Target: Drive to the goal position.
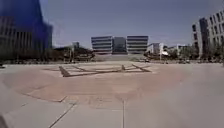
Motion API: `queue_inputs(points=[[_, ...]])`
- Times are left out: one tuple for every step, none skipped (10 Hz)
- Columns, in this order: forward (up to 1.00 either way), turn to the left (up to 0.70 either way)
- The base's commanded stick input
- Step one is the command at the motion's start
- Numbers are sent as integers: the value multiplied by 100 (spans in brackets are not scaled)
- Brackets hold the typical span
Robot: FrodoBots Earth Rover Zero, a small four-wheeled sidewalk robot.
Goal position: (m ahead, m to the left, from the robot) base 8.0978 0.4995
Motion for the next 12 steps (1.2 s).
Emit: queue_inputs(points=[[100,0],[100,4],[100,10],[100,16],[100,0],[100,0],[100,0],[100,0],[100,0],[100,0],[100,0],[100,0]])
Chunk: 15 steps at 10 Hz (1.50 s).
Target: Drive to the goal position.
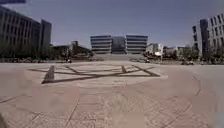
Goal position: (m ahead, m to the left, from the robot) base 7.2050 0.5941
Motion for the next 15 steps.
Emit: queue_inputs(points=[[100,0],[100,0],[100,0],[100,0],[100,0],[100,0],[100,0],[100,0],[100,0],[100,0],[100,0],[100,0],[100,0],[100,0],[100,0]])
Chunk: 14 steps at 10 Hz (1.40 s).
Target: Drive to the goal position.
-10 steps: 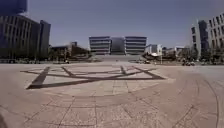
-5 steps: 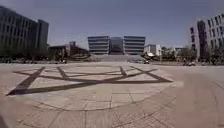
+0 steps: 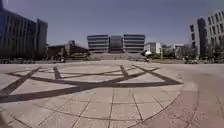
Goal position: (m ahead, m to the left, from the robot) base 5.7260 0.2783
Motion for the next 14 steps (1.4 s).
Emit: queue_inputs(points=[[100,0],[100,0],[100,0],[100,0],[100,0],[100,0],[100,0],[100,0],[100,16],[100,25],[100,34],[100,40],[100,40],[100,40]])
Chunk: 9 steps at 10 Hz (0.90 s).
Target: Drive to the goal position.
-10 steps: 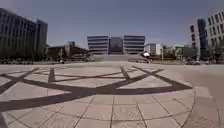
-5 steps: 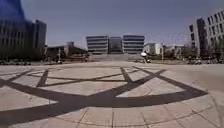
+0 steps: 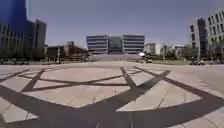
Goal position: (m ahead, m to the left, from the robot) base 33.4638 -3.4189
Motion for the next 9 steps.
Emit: queue_inputs(points=[[100,40],[100,37],[100,28],[100,3],[100,0],[100,0],[100,0],[100,0],[100,0]])
